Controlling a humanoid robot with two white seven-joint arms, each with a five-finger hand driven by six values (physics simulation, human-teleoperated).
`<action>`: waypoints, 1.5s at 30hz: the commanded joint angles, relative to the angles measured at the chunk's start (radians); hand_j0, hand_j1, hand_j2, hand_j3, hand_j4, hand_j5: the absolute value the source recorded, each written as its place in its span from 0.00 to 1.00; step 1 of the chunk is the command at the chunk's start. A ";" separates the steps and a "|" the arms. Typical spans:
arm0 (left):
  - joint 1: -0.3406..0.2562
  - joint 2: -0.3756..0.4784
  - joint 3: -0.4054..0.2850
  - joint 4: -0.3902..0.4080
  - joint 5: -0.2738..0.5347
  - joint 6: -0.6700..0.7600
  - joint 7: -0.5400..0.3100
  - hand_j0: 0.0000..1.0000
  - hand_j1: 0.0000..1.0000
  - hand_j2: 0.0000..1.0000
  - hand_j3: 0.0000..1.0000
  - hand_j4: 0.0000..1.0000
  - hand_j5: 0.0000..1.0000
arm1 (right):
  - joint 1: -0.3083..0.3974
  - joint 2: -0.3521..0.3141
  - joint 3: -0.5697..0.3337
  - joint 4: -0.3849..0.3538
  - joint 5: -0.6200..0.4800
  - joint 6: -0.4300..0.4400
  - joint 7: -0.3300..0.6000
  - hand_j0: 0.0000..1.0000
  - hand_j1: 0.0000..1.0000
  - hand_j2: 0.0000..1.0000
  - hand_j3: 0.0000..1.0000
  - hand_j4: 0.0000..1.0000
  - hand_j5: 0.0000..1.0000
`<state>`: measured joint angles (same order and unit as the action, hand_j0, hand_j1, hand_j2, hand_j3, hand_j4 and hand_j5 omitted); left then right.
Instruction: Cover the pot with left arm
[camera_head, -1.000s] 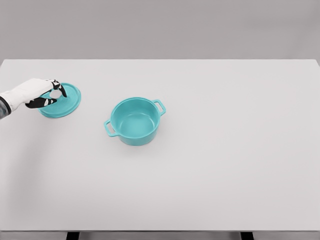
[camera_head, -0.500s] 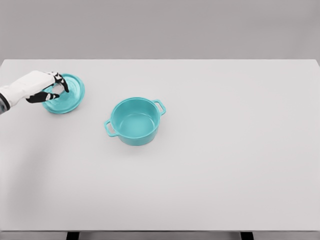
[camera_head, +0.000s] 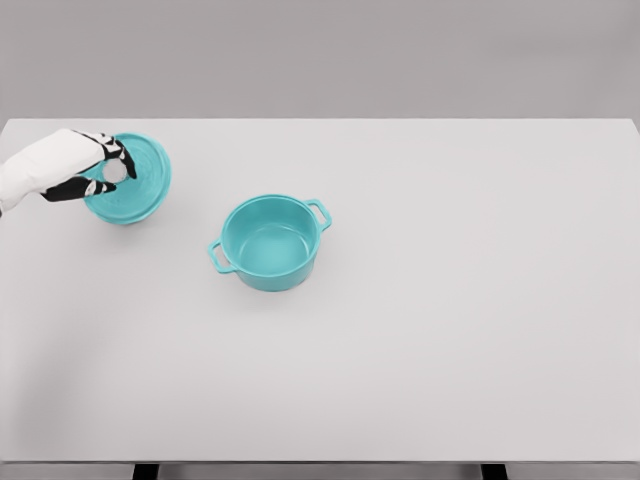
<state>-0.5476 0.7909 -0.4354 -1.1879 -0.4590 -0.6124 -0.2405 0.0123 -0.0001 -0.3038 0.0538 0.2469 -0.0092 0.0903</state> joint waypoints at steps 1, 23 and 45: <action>0.002 0.013 -0.003 -0.032 0.022 0.002 0.001 0.46 0.46 0.46 0.46 0.46 0.46 | 0.000 0.000 0.000 0.000 0.000 0.000 0.000 1.00 1.00 1.00 1.00 1.00 1.00; 0.028 0.022 -0.009 -0.177 0.072 0.002 0.001 0.44 0.44 0.44 0.44 0.44 0.44 | 0.000 0.000 0.000 0.000 0.000 0.000 0.000 1.00 1.00 1.00 1.00 1.00 1.00; 0.055 0.007 -0.046 -0.346 0.074 0.002 0.009 0.44 0.44 0.44 0.44 0.44 0.44 | 0.000 0.000 0.000 0.000 0.000 0.000 0.000 1.00 1.00 1.00 1.00 1.00 1.00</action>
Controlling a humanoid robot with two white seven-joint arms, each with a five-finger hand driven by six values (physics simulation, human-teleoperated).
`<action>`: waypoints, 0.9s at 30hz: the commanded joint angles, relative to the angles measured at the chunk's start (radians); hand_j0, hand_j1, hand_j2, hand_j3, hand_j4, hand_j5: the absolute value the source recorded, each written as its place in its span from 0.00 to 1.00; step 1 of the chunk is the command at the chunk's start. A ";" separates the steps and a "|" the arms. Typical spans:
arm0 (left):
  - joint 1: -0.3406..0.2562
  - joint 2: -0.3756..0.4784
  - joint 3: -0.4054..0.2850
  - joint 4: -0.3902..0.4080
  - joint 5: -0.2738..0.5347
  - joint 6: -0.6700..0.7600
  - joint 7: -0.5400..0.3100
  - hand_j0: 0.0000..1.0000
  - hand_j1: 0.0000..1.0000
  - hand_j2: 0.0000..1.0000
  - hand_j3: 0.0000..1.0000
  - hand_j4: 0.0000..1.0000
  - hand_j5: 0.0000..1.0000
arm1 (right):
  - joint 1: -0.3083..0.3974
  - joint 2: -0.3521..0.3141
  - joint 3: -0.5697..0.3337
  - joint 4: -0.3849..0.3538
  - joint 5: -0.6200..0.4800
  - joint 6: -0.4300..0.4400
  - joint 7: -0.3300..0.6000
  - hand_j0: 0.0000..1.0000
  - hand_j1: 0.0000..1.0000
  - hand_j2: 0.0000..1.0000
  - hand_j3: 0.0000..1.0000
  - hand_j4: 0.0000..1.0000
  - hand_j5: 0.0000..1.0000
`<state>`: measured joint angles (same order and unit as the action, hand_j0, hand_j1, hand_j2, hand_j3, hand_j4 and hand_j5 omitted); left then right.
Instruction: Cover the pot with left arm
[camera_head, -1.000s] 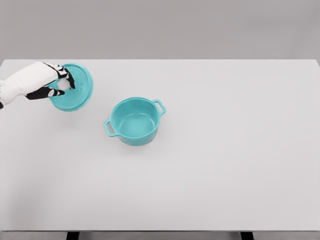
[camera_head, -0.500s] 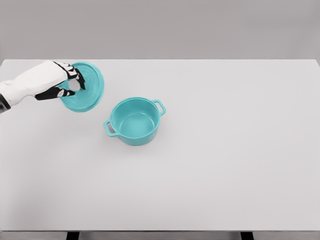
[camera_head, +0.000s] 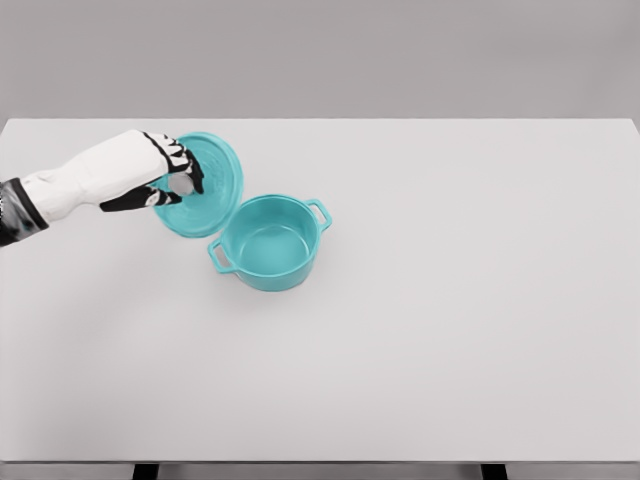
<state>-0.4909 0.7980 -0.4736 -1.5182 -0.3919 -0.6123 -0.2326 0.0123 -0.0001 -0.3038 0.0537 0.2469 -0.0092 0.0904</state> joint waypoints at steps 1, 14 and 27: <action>0.000 0.000 -0.011 -0.031 0.007 0.001 0.001 0.44 0.44 0.44 0.44 0.44 0.44 | 0.000 0.000 0.000 0.000 0.000 0.000 0.000 1.00 1.00 1.00 1.00 1.00 1.00; -0.003 -0.034 -0.057 -0.066 0.019 0.001 0.001 0.44 0.44 0.44 0.44 0.44 0.44 | 0.000 0.000 0.000 0.000 0.000 0.000 0.000 1.00 1.00 1.00 1.00 1.00 1.00; -0.011 -0.089 -0.082 -0.066 0.007 0.001 0.001 0.45 0.45 0.45 0.45 0.45 0.45 | 0.000 0.000 0.000 0.001 0.000 0.000 0.000 1.00 1.00 1.00 1.00 1.00 1.00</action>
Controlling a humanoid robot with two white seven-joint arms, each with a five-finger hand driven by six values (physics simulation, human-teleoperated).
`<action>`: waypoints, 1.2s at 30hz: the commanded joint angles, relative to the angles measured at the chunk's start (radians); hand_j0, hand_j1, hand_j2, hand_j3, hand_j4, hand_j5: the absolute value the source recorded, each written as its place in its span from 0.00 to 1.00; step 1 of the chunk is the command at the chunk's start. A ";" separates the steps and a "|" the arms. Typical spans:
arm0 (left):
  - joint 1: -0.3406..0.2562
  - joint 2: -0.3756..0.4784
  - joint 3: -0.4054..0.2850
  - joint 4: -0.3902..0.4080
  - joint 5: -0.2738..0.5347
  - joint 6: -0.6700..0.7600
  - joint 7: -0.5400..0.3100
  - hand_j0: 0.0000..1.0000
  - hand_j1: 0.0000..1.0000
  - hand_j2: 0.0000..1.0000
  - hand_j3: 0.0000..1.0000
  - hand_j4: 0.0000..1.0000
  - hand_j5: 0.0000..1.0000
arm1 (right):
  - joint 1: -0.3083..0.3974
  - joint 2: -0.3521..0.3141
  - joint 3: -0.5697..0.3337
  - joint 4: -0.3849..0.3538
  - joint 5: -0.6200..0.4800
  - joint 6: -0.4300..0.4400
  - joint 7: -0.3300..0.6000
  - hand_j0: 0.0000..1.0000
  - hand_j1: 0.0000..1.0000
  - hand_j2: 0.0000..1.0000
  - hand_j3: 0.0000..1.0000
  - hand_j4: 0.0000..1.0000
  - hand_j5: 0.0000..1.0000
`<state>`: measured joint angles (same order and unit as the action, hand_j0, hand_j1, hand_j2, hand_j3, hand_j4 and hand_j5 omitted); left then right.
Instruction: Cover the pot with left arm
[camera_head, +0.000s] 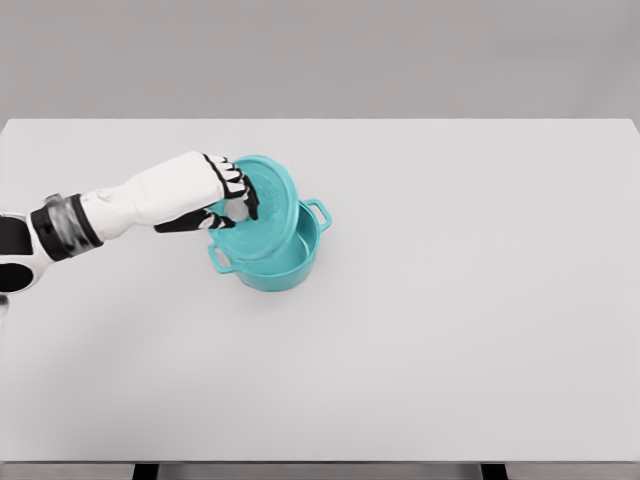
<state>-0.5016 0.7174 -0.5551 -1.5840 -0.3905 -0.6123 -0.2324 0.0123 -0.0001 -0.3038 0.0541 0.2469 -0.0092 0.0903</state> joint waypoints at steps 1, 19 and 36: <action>0.000 -0.013 -0.005 0.001 0.004 0.001 0.001 0.45 0.45 0.45 0.45 0.45 0.45 | 0.000 0.000 0.000 0.000 0.000 0.000 0.000 1.00 1.00 1.00 1.00 1.00 1.00; -0.005 -0.030 -0.045 0.024 0.001 0.001 0.001 0.47 0.47 0.47 0.47 0.47 0.47 | 0.000 0.000 0.000 0.000 0.000 0.000 0.000 1.00 1.00 1.00 1.00 1.00 1.00; -0.006 -0.039 -0.045 0.048 -0.005 0.001 0.001 0.58 0.58 0.58 0.58 0.58 0.58 | 0.000 0.000 0.000 0.000 0.000 0.000 0.000 1.00 1.00 1.00 1.00 1.00 1.00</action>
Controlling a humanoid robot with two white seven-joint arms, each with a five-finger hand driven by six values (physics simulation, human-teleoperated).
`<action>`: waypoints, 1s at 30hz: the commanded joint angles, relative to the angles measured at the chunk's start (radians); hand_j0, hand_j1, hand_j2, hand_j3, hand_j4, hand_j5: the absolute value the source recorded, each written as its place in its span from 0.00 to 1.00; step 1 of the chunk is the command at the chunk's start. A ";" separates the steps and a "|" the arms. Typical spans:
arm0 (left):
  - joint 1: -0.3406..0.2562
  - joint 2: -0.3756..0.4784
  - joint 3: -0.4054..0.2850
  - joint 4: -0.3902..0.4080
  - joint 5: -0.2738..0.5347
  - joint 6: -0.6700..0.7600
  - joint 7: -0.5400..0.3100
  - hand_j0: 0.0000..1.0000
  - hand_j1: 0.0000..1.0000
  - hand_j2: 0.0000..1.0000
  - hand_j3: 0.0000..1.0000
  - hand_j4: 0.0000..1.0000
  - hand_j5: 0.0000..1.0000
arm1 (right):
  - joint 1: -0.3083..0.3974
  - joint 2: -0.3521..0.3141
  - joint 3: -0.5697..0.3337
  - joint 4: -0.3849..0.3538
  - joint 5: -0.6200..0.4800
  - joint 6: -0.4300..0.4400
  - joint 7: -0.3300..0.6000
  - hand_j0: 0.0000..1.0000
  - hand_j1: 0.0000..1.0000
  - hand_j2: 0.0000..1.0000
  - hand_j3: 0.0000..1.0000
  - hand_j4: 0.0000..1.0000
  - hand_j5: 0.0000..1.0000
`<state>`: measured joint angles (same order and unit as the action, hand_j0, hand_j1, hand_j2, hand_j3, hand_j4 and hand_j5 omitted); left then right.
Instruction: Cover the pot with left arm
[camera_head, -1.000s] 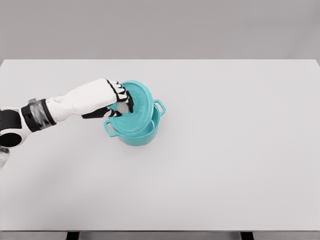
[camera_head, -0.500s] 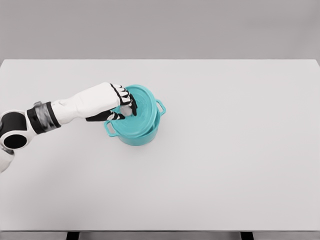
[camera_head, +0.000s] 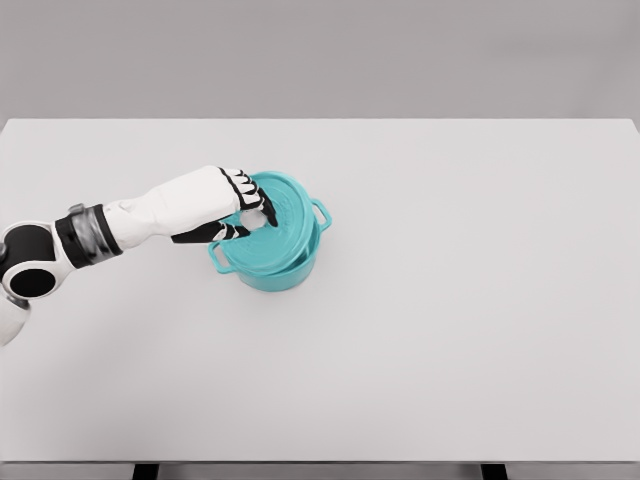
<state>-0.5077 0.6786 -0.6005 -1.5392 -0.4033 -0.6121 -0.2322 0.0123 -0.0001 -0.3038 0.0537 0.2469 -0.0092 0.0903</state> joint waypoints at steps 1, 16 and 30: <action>0.000 -0.002 0.001 0.004 0.007 0.001 0.001 0.58 0.58 0.58 0.58 0.58 0.58 | 0.000 0.000 0.000 0.000 0.000 0.000 0.000 1.00 1.00 1.00 1.00 1.00 1.00; -0.011 -0.014 0.001 0.039 -0.002 0.001 0.001 0.60 0.60 0.60 0.60 0.60 0.60 | 0.000 0.000 0.000 0.000 0.000 0.000 0.000 1.00 1.00 1.00 1.00 1.00 1.00; -0.014 -0.045 0.001 0.053 -0.016 0.001 0.001 0.60 0.60 0.60 0.60 0.60 0.60 | 0.000 0.000 0.000 0.000 0.000 0.000 0.000 1.00 1.00 1.00 1.00 1.00 1.00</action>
<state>-0.5216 0.6357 -0.6005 -1.4863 -0.4247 -0.6121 -0.2323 0.0123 -0.0001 -0.3038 0.0536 0.2469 -0.0092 0.0904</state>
